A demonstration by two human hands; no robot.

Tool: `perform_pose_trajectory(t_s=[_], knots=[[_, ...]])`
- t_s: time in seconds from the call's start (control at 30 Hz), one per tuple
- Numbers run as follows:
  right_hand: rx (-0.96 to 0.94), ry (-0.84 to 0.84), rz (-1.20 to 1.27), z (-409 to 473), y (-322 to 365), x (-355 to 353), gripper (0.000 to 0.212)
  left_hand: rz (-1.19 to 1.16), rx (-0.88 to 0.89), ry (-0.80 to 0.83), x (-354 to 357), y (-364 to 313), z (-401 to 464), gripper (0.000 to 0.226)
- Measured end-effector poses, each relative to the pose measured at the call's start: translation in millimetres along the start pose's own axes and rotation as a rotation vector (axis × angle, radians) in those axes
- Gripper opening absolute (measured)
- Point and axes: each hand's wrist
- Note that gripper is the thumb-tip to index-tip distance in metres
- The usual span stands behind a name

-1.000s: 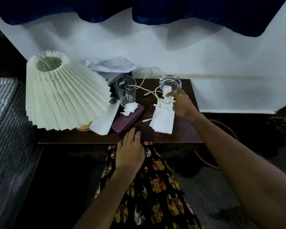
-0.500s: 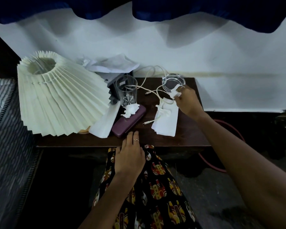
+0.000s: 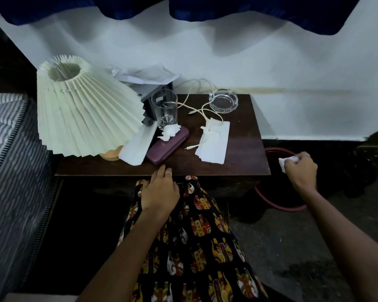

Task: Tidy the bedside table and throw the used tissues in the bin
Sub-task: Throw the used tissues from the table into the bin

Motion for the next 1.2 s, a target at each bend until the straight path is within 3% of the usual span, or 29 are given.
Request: perform_pose_trajectory(t_s=[0.13, 0.27, 0.33, 0.47, 0.57, 0.7, 0.8, 0.93, 1.2], knots=[[0.122, 0.091, -0.091, 10, -31, 6, 0.024, 0.001, -0.016, 0.012, -1, -1, -2, 0.052], [0.179, 0.134, -0.105, 19, -33, 3, 0.035, -0.008, -0.015, 0.016, -4, -3, -1, 0.05], [0.104, 0.077, -0.077, 20, -20, 5, 0.036, -0.003, -0.011, 0.013, -4, -4, 0, 0.05], [-0.24, -0.004, 0.01, 5, 32, 22, 0.031, 0.01, -0.003, 0.012, -2, -5, 3, 0.05], [-0.499, 0.125, 0.013, -22, 76, 44, 0.028, 0.014, -0.005, 0.011, -1, -4, 4, 0.049], [-0.773, 0.317, -0.285, -48, 104, 81, 0.038, 0.015, 0.002, 0.009, 0, -3, 4, 0.048], [-0.805, 0.351, -0.473, -59, 112, 103, 0.049, 0.012, 0.011, 0.004, 0, -2, 4, 0.048], [-0.775, 0.271, -0.51, -63, 117, 117, 0.049, 0.028, 0.015, 0.006, 1, -2, 3, 0.049], [-0.832, 0.185, -0.194, -66, 116, 100, 0.033, -0.008, 0.001, -0.011, -1, -2, 6, 0.047]])
Point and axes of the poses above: each hand's wrist, its own z-axis towards the middle knuckle, its own x-axis out of the palm, y = z × x, and after that the axes turned 15 degrees about x, right-handed
